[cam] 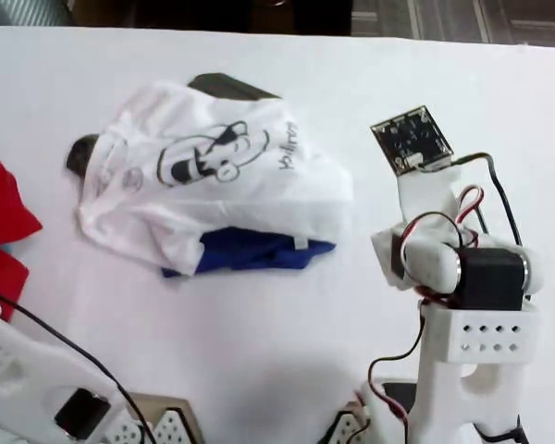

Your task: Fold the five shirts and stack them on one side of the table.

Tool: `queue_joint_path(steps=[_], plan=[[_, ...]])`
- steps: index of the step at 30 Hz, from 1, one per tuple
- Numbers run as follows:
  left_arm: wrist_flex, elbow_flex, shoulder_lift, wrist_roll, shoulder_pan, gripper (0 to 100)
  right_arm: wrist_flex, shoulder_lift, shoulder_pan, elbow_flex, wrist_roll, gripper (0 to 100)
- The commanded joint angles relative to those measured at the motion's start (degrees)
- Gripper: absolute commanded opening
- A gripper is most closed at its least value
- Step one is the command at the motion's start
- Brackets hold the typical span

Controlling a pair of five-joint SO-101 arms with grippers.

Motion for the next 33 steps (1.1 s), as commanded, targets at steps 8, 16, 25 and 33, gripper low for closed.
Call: queue_joint_path(steps=[8,16,25,33], plan=[[-0.44,-6.2,-4.84,0.18,4.84,52,-1.01,-0.92,0.22,-0.26,0.26,35.1],[3.6,-13.76,-4.48,0.26,20.84,51,-0.92,-0.92,0.22,-0.18,0.0,35.1],[0.0,12.62,-4.22,9.58,45.63,51,-0.66,-0.92,0.22,-0.18,0.0,35.1],[-14.77,31.69,-4.22,11.52,58.29,51,-0.31,-1.36,0.22,-0.18,-0.09,35.1]])
